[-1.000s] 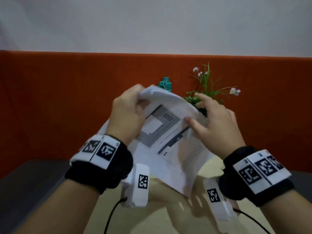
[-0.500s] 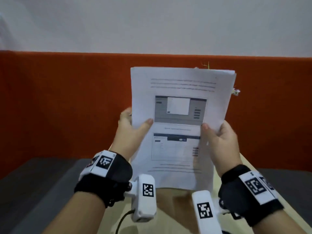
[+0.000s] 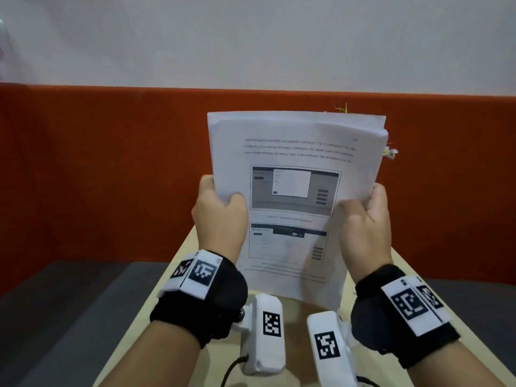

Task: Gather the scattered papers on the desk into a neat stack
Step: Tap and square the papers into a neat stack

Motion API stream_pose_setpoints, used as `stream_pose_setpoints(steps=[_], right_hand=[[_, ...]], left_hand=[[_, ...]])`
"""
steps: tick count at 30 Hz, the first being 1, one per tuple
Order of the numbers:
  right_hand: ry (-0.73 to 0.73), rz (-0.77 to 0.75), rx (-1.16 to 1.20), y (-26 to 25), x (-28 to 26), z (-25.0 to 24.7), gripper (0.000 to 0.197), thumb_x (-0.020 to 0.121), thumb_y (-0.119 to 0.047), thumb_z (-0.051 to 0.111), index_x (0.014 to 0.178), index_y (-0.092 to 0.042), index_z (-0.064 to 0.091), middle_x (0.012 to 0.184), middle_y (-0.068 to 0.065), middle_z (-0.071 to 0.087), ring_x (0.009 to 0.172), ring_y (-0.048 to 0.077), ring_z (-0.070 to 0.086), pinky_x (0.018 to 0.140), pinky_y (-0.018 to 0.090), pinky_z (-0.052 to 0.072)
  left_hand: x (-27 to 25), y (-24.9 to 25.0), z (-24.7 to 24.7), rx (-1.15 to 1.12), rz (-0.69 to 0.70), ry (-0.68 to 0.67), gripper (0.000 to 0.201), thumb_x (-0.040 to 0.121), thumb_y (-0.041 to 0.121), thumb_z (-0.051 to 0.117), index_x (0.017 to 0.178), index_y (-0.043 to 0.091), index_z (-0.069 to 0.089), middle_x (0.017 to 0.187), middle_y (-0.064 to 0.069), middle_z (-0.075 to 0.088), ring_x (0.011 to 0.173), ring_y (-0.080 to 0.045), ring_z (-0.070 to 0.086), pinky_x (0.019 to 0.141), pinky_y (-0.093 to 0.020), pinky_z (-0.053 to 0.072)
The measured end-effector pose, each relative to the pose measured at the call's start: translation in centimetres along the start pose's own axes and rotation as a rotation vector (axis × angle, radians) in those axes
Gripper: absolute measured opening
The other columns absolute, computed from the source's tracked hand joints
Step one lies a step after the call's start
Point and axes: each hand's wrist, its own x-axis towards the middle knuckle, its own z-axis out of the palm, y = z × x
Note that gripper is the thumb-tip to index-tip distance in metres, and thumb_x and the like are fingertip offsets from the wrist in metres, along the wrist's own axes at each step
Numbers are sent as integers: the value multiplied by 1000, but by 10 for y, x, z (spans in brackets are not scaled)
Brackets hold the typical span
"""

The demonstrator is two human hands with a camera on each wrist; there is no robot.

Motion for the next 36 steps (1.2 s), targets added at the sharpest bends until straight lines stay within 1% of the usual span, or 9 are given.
stream_pose_setpoints(steps=[1, 4, 6, 10, 16, 21, 25, 30, 36], right_hand=[[9, 5, 5, 1, -1, -1, 20, 94, -6, 43, 108, -21, 45, 94, -10, 58, 83, 3, 56, 58, 17, 43], [-21, 52, 5, 7, -9, -1, 14, 96, -16, 45, 98, -30, 47, 95, -7, 57, 88, 9, 55, 64, 27, 42], [-29, 62, -25, 7, -8, 1, 17, 96, -19, 45, 92, -35, 47, 96, -6, 59, 91, 12, 57, 67, 30, 44], [22, 48, -11, 2, 5, 0, 17, 95, -15, 46, 97, -32, 49, 97, -10, 60, 88, 8, 57, 68, 29, 47], [-23, 156, -56, 15, -7, 1, 21, 92, -10, 45, 87, -30, 50, 92, -6, 60, 89, 16, 58, 71, 34, 46], [-33, 142, -71, 15, 1, 0, 22, 90, -12, 44, 92, -33, 50, 101, -2, 63, 92, 17, 59, 79, 40, 50], [-187, 322, -295, 46, -9, -2, 34, 86, -13, 40, 116, -25, 51, 114, 0, 63, 106, 23, 59, 93, 45, 49], [-208, 330, -596, 60, -11, -19, 19, 99, -7, 40, 109, -11, 56, 111, 6, 59, 98, 22, 50, 80, 30, 39], [-210, 295, -760, 48, -15, -40, 24, 97, -8, 51, 119, -13, 60, 96, 0, 62, 84, 18, 53, 67, 26, 40]], left_hand=[[-1, 1, -1, -5, -20, 1, 21, 87, 3, 49, 105, 14, 52, 99, 0, 64, 81, -14, 62, 62, -12, 49], [-12, -4, 0, -3, -120, -80, 32, 89, 6, 47, 119, 15, 49, 110, -4, 64, 91, -22, 61, 76, -29, 49], [-16, -5, 3, -18, -144, -112, 37, 91, 3, 43, 126, 13, 49, 115, -4, 64, 92, -21, 58, 79, -26, 43], [-8, 1, 5, -23, -80, -89, 34, 91, 2, 43, 123, 8, 50, 107, -2, 63, 83, -16, 56, 63, -16, 45], [-20, -19, 3, 22, -224, -167, 44, 88, 0, 42, 131, 10, 47, 117, -7, 63, 98, -25, 57, 84, -27, 41], [-14, -18, 1, 13, -199, -151, 40, 88, 0, 43, 126, 13, 47, 109, -1, 60, 94, -23, 55, 81, -26, 39], [-22, -45, -2, 147, -317, -338, 27, 90, -2, 37, 111, 16, 37, 113, -8, 55, 101, -28, 52, 85, -30, 39], [-27, -56, -16, 301, -212, -380, 39, 91, -4, 44, 126, 13, 43, 113, -11, 63, 96, -28, 59, 77, -30, 45], [-41, -40, -30, 356, -111, -416, 65, 86, -5, 49, 139, 34, 44, 82, 15, 57, 71, -5, 58, 54, -9, 39]])
